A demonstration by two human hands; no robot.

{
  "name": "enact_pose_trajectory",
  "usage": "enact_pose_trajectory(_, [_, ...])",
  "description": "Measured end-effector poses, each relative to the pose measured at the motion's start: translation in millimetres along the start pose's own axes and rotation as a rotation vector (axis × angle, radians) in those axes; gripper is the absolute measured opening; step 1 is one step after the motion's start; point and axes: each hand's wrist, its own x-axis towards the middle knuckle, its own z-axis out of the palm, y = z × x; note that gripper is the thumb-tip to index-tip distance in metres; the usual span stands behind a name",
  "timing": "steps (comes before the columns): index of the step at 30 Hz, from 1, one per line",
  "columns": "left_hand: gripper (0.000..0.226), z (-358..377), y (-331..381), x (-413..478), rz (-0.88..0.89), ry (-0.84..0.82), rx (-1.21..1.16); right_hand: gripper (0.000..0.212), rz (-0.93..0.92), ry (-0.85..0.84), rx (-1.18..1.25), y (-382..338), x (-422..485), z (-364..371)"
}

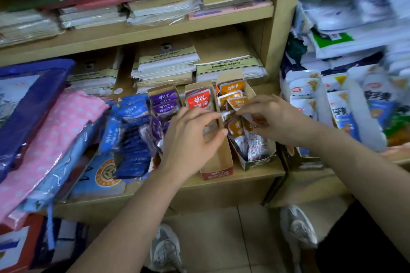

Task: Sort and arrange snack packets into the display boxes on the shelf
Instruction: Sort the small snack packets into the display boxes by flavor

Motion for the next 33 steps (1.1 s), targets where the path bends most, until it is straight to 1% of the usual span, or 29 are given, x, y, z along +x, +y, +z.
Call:
enact_pose_trajectory(3, [0.058, 23.4, 6.7, 9.7, 0.009, -0.110, 0.058, 0.053, 0.000, 0.115, 0.039, 6.6, -1.1, -2.2])
enact_pose_trajectory(5, [0.058, 33.8, 7.3, 12.5, -0.024, -0.145, 0.049, 0.049, 0.040, 0.198, 0.076, 10.8, -4.9, -7.6])
enact_pose_trajectory(7, [0.047, 37.9, 9.1, 13.5, -0.070, -0.097, -0.051, 0.046, 0.097, 0.265, 0.094, 14.6, -9.4, -12.7])
enact_pose_trajectory(9, [0.031, 37.6, 14.9, 11.9, -0.105, -0.029, -0.205, 0.045, 0.133, 0.303, 0.118, 16.9, -12.9, -15.9])
enact_pose_trajectory(11, [0.019, 36.7, 23.6, 7.9, -0.119, -0.031, -0.333, 0.049, 0.141, 0.243, 0.119, 16.3, -16.6, -18.8])
enact_pose_trajectory(14, [0.013, 34.0, 29.6, 4.9, -0.189, -0.077, -0.537, 0.067, 0.127, 0.045, 0.134, 13.6, -23.0, -23.9])
enact_pose_trajectory(15, [0.013, 32.9, 28.1, 5.3, -0.204, -0.088, -0.605, 0.074, 0.119, 0.007, 0.134, 13.1, -25.0, -24.8])
enact_pose_trajectory(17, [0.015, 29.0, 25.5, 5.3, -0.202, -0.128, -0.690, 0.087, 0.084, -0.013, 0.145, 12.3, -28.8, -23.2])
enact_pose_trajectory(19, [0.014, 25.5, 26.4, 3.8, -0.162, -0.187, -0.702, 0.096, 0.050, -0.024, 0.185, 9.6, -31.8, -16.2])
enact_pose_trajectory(21, [0.014, 24.1, 29.5, 2.7, -0.115, -0.259, -0.708, 0.097, 0.030, -0.029, 0.190, 4.5, -34.1, -6.9])
enact_pose_trajectory(23, [0.016, 23.4, 28.5, 5.7, -0.118, -0.248, -0.712, 0.088, 0.045, 0.033, 0.155, 1.3, -34.3, -2.5])
enact_pose_trajectory(25, [0.019, 25.0, 18.9, 13.2, -0.158, -0.135, -0.643, 0.079, 0.092, 0.107, 0.124, 0.8, -33.7, -3.8])
enact_pose_trajectory(26, [0.021, 26.0, 12.6, 18.3, -0.154, -0.077, -0.529, 0.075, 0.113, 0.121, 0.116, 1.8, -33.8, -4.7])
enact_pose_trajectory(27, [0.026, 27.3, 6.7, 23.0, -0.127, -0.054, -0.364, 0.073, 0.129, 0.119, 0.115, 2.5, -34.4, -5.1])
enact_pose_trajectory(28, [0.032, 28.9, 2.7, 27.7, -0.084, -0.075, -0.185, 0.073, 0.136, 0.108, 0.114, 2.7, -35.1, -5.4])
enact_pose_trajectory(30, [0.043, 33.5, 0.4, 35.4, 0.041, -0.181, 0.091, 0.075, 0.140, 0.086, 0.105, 1.1, -37.1, -6.3])
enact_pose_trajectory(32, [0.045, 39.0, 1.8, 40.3, 0.133, -0.255, 0.228, 0.079, 0.155, 0.082, 0.106, -0.5, -36.9, -6.2])
enact_pose_trajectory(33, [0.044, 39.6, 2.2, 43.4, 0.149, -0.272, 0.222, 0.082, 0.157, 0.087, 0.112, -0.6, -36.1, -5.2])
